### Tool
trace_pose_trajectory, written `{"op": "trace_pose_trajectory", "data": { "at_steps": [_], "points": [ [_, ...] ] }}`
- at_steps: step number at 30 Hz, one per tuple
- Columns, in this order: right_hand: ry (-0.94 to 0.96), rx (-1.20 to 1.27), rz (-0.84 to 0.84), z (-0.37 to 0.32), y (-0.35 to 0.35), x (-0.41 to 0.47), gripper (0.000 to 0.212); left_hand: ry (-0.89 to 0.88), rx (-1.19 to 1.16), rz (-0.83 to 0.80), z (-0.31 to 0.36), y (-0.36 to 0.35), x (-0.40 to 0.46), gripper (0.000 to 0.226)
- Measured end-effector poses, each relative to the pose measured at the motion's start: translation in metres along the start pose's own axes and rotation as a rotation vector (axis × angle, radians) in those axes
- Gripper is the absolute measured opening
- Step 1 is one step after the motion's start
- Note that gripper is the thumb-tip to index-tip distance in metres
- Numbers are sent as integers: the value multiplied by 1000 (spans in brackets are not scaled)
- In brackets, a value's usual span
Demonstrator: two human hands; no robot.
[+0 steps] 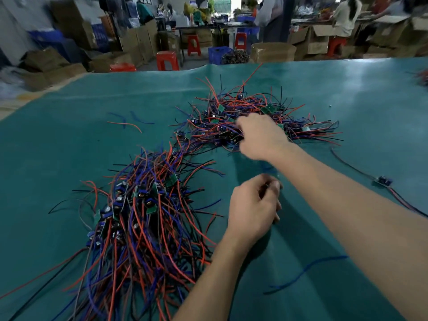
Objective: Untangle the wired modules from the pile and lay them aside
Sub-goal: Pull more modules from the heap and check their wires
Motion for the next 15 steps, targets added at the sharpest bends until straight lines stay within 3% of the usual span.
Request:
{"op": "trace_pose_trajectory", "data": {
  "at_steps": [3, 10, 15],
  "points": [
    [-55, -129, 24, 40, -16, -4, 42, -10, -9, -2, -3, -2, 1, 20],
    [57, -254, 99, 63, -27, -11, 28, 28, -32, 1, -3, -2, 0, 20],
    [26, -65, 176, 69, -17, -14, 22, 45, -41, 7, -3, -2, 0, 20]
  ]
}}
Point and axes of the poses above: each hand's wrist, its own x-axis towards the middle knuckle, its own y-axis out of the back of the hand, z = x × y, the point moved 2 cm from there along x, towards the middle knuckle, and after that the axes turned 11 degrees about z, right-handed, at the moved point
